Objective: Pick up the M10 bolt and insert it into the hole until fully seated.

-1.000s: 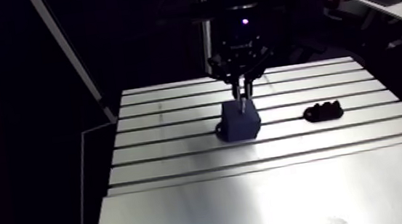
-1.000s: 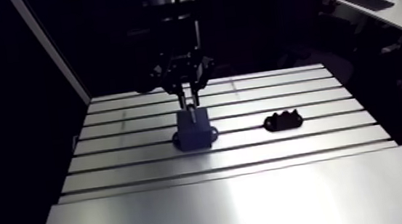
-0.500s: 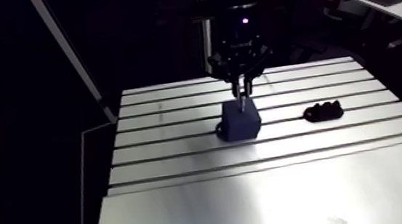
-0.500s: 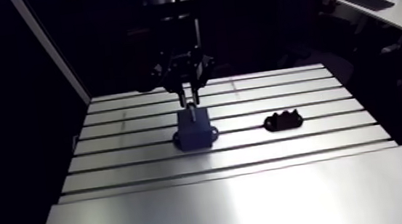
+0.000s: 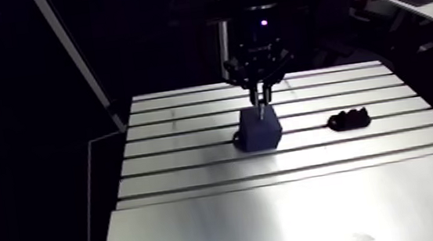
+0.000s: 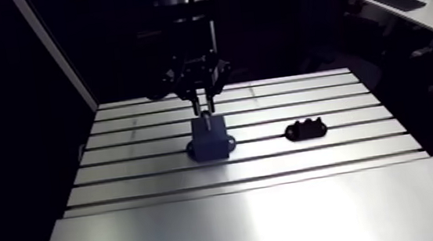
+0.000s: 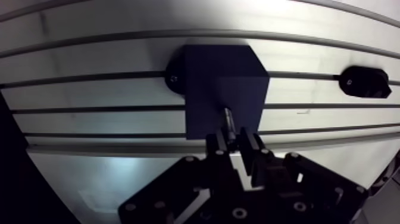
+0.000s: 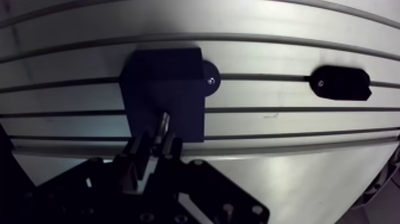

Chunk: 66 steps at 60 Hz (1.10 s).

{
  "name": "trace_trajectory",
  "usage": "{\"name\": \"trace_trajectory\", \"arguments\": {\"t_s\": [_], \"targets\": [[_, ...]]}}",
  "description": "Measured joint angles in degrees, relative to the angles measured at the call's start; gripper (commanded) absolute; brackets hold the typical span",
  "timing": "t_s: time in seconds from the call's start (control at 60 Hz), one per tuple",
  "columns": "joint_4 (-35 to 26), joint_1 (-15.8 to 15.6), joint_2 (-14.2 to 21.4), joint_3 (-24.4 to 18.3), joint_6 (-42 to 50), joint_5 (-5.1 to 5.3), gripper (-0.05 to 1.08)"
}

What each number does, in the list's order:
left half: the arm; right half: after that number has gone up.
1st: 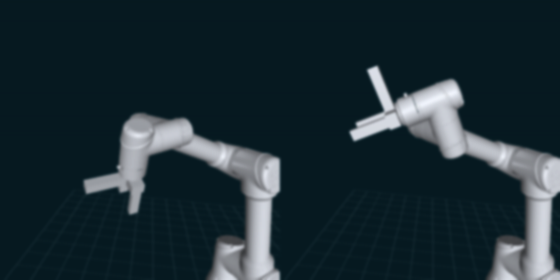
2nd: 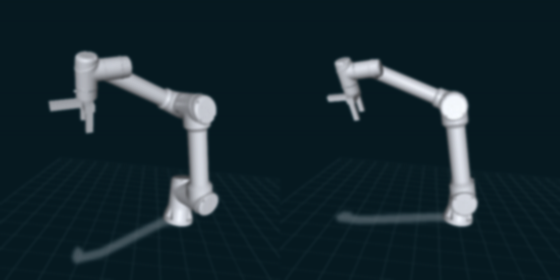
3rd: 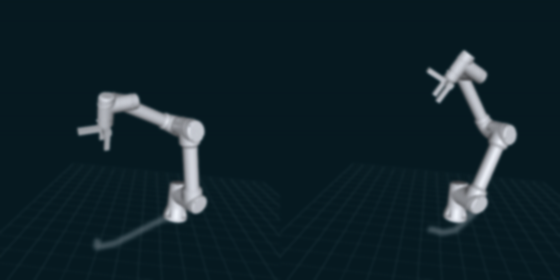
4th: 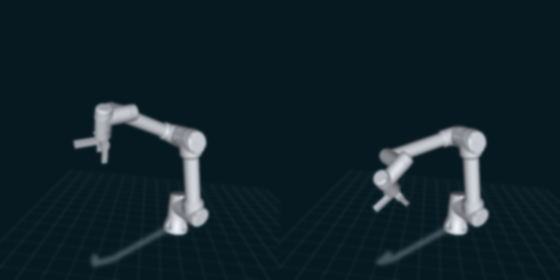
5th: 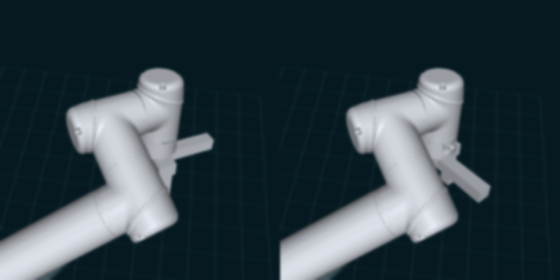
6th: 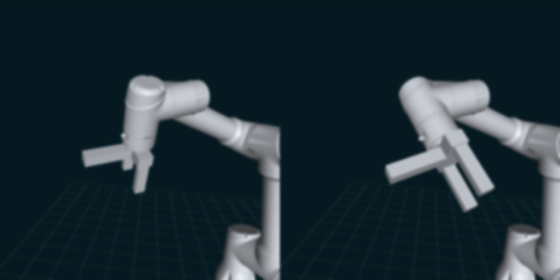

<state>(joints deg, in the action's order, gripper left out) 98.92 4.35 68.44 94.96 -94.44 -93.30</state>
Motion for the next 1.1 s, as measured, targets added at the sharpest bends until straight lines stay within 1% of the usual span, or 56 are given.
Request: {"name": "trace_trajectory", "arguments": {"t_s": [0.533,0.583,0.6,0.617,0.633,0.65,0.667,0.683,0.7,0.717,0.733,0.767,1.1], "targets": [[0.7,0.2,-0.2,0.9,0.0,0.05,1.08],[0.8,0.2,-0.2,1.1,0.0,0.05,1.06],[0.9,0.2,-0.2,1.1,0.0,0.05,1.02],[1.0,0.2,-0.2,1.2,0.0,0.05,1.02],[1.0,0.2,-0.2,1.2,0.0,0.05,0.89],[1.1,0.2,-0.2,1.3,0.0,0.05,0.89],[1.2,0.2,-0.2,1.3,0.0,0.05,0.62],[1.3,0.2,-0.2,1.4,0.0,0.05,0.62],[1.3,0.2,-0.2,1.4,0.0,0.05,0.26],[1.4,0.2,-0.2,1.5,0.0,0.06,0.26],[1.5,0.2,-0.2,1.5,0.0,0.06,0.03],[1.7,0.2,-0.1,1.7,0.0,0.06,0.01],[2.3,0.2,1.0,2.1,-0.4,0.33,0.00]]}}
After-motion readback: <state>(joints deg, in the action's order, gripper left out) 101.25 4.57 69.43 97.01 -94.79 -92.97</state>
